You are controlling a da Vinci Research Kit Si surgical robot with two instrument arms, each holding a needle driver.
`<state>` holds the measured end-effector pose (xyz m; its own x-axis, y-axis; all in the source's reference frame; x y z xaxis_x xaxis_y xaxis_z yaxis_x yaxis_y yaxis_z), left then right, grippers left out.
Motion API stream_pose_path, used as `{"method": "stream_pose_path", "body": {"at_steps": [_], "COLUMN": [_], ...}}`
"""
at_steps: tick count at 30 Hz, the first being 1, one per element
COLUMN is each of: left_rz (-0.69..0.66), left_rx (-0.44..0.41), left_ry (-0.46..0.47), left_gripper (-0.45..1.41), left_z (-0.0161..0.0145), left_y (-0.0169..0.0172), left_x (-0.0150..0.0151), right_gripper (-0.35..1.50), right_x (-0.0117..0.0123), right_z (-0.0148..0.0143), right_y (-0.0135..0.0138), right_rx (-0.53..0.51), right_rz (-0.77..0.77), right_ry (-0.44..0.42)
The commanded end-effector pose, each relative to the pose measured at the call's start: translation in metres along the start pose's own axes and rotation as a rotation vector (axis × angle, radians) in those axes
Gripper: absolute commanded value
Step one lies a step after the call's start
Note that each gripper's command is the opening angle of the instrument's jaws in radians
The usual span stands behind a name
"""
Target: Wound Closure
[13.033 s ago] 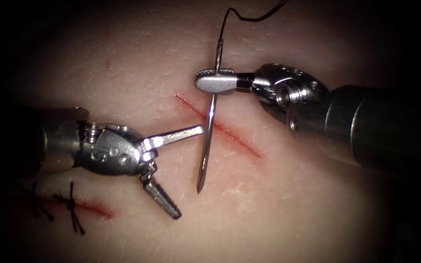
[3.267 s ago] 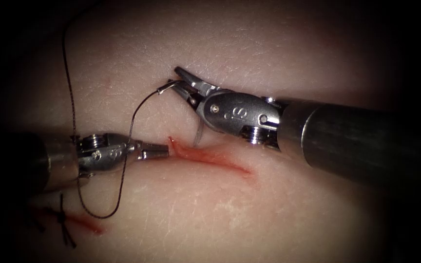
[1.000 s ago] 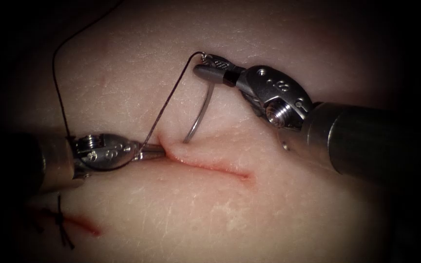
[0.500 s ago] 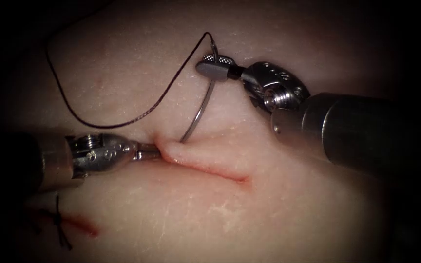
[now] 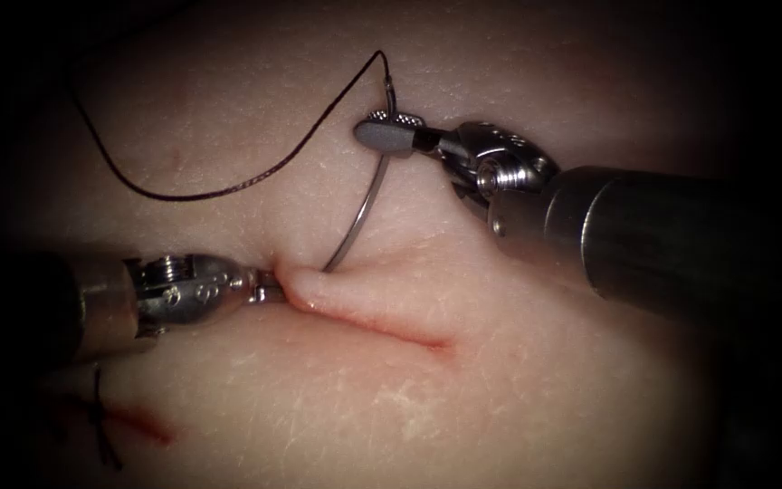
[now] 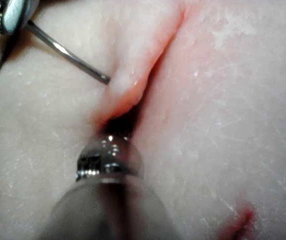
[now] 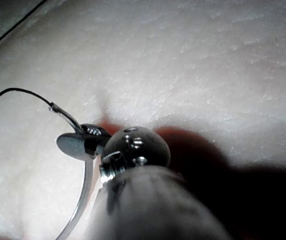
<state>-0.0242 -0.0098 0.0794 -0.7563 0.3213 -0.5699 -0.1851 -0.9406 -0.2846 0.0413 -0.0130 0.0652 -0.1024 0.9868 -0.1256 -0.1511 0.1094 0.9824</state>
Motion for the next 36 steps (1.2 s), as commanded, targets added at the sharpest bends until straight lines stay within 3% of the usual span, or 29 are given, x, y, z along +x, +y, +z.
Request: {"method": "stream_pose_path", "body": {"at_steps": [1,21,36], "left_rz": [-0.001,0.01,0.021], "left_rx": [-0.002,-0.005,-0.008], "left_ry": [-0.001,0.001,0.002], "left_gripper": [-0.45,-0.45,-0.45], "left_z": [0.001,0.001,0.001], "left_y": [0.0005,0.0005,0.0004], "left_x": [-0.0003,-0.0002,0.0], "right_gripper": [-0.35,-0.35,-0.35], "right_x": [-0.0009,-0.0037,-0.0047], "right_z": [0.0013,0.0027,0.0036], "right_y": [0.0003,0.0001,-0.0012], "right_rx": [0.012,0.126,0.169], "right_rz": [0.021,0.242,0.299], "right_ry": [-0.007,-0.026,-0.043]}}
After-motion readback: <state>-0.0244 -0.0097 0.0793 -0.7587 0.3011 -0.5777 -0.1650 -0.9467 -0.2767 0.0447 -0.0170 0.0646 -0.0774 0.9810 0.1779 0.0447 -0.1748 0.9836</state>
